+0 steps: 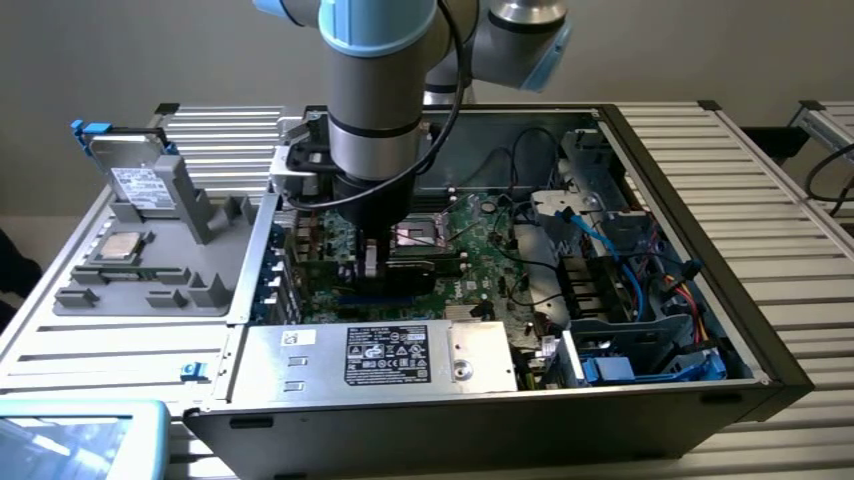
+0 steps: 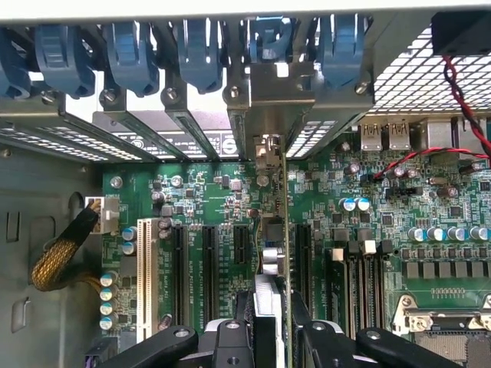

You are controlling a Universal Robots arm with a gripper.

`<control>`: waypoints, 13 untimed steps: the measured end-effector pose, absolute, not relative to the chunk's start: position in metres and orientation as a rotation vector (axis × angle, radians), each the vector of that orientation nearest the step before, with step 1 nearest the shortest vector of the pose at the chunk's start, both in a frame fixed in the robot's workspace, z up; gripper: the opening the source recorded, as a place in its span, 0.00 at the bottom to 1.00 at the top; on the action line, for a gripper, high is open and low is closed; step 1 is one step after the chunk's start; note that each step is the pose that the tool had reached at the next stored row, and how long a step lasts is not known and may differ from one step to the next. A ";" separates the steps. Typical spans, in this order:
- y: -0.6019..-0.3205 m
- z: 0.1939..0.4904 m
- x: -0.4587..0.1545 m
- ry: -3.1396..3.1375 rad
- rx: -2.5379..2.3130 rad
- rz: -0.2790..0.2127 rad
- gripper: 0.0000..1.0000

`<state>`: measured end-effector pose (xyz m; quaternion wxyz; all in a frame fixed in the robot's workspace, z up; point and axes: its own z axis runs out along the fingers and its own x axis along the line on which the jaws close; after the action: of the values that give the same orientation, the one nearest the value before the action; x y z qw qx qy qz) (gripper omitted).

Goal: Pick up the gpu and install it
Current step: 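Insert the gpu into the slot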

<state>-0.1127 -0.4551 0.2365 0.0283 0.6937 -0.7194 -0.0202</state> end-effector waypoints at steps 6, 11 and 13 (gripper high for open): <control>-0.455 0.236 -0.113 -2.221 2.141 -0.062 0.29; -0.455 0.236 -0.113 -2.221 2.141 -0.062 0.29; -0.455 0.236 -0.113 -2.221 2.141 -0.062 0.29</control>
<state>-0.1132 -0.4550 0.2356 0.0281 0.6937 -0.7195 -0.0201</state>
